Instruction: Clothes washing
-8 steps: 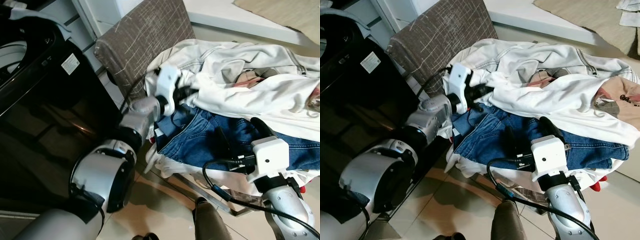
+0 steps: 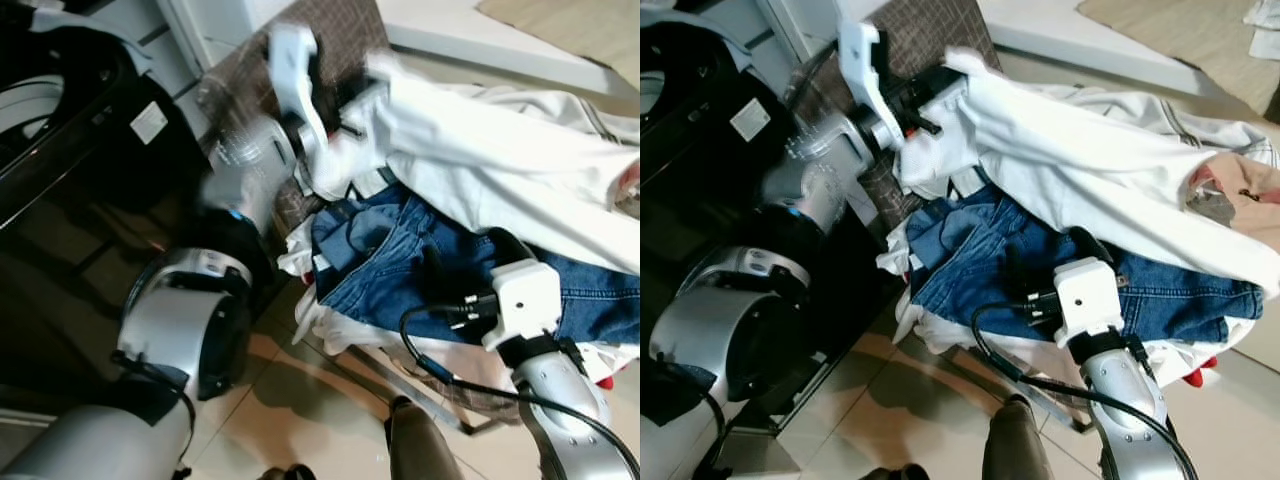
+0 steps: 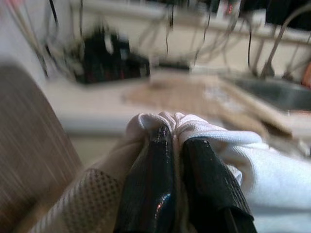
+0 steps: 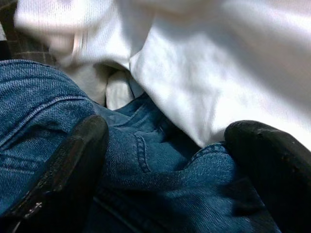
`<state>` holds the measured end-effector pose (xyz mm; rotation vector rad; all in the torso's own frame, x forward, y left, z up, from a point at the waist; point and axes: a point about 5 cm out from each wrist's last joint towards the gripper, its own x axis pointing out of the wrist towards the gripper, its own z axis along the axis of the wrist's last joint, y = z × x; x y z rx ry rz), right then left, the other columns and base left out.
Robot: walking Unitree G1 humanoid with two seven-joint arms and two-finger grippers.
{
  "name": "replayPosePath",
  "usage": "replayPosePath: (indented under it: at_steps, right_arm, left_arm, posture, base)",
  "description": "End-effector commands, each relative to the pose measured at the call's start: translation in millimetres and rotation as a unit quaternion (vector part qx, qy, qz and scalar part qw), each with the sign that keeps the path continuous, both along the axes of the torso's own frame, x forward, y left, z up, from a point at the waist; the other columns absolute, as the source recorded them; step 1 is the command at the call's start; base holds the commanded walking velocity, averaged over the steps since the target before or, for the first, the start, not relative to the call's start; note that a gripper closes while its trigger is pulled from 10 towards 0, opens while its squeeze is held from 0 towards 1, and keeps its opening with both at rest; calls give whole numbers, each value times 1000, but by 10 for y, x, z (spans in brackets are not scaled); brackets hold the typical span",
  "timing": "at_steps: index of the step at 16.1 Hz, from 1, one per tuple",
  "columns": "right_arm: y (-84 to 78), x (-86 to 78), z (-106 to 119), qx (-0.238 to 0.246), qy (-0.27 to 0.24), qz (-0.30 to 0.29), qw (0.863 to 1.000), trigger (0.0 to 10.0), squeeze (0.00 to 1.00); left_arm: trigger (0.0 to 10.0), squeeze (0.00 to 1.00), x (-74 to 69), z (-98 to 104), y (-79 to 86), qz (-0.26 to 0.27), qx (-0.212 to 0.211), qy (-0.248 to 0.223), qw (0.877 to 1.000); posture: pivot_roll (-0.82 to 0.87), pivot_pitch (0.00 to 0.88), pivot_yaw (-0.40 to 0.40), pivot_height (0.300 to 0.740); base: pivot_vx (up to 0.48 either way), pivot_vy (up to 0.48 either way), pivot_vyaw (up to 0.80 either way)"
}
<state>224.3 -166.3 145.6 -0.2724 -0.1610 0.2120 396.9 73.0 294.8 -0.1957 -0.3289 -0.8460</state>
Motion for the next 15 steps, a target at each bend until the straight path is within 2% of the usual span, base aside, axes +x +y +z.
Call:
replayPosePath:
  at_steps: [1,2,3,4,7,8,10,11,12,13,15]
  right_arm:
    - [17,37,-45,12,8,4,1000,10000,0]
    - [13,87,-58,13,9,6,1000,10000,0]
    - [14,110,-61,13,8,7,1000,10000,0]
    - [7,189,-67,17,7,11,1000,10000,0]
    - [11,264,-93,21,8,15,1000,10000,0]
    - [15,288,-109,22,9,17,1000,10000,0]
    - [29,323,-141,24,12,23,999,10000,0]
    - [26,336,-152,25,12,25,999,10000,0]
    - [25,342,-156,25,12,26,999,10000,0]
    - [25,355,-156,25,11,27,999,10000,0]
    - [-10,403,-116,35,6,15,999,10000,0]
  left_arm:
    - [0,0,-79,335,135,1,-23,-55,998]
    - [0,0,-140,494,184,2,-25,-81,996]
    - [0,0,-171,570,212,3,-24,-94,995]
    - [0,0,-229,811,350,16,-39,-124,991]
    - [0,0,-323,1127,575,38,-70,-153,985]
    - [0,0,-367,1231,682,54,-84,-161,982]
    - [0,0,-427,1442,1030,98,-130,-168,972]
    - [0,0,-442,1502,1201,120,-159,-164,966]
    - [0,0,-446,1512,1272,137,-164,-163,963]
    - [0,0,-437,1499,1400,172,-174,-155,957]
    - [0,0,-424,1410,1556,208,-186,-132,951]
  posture:
    - [-288,85,162,740]
    - [-278,70,158,740]
    - [-278,70,158,740]
    - [-257,43,149,740]
    - [-235,20,139,740]
    - [-227,13,135,740]
    - [-214,1,127,740]
    - [-208,0,122,740]
    - [-208,0,122,740]
    - [-206,0,120,740]
    - [-197,0,112,740]
  base:
    - [0,0,0]
    - [0,0,0]
    - [0,0,0]
    - [0,0,0]
    - [0,0,0]
    - [0,0,0]
    - [0,0,0]
    - [0,0,0]
    - [0,0,0]
    - [0,0,0]
    - [0,0,788]
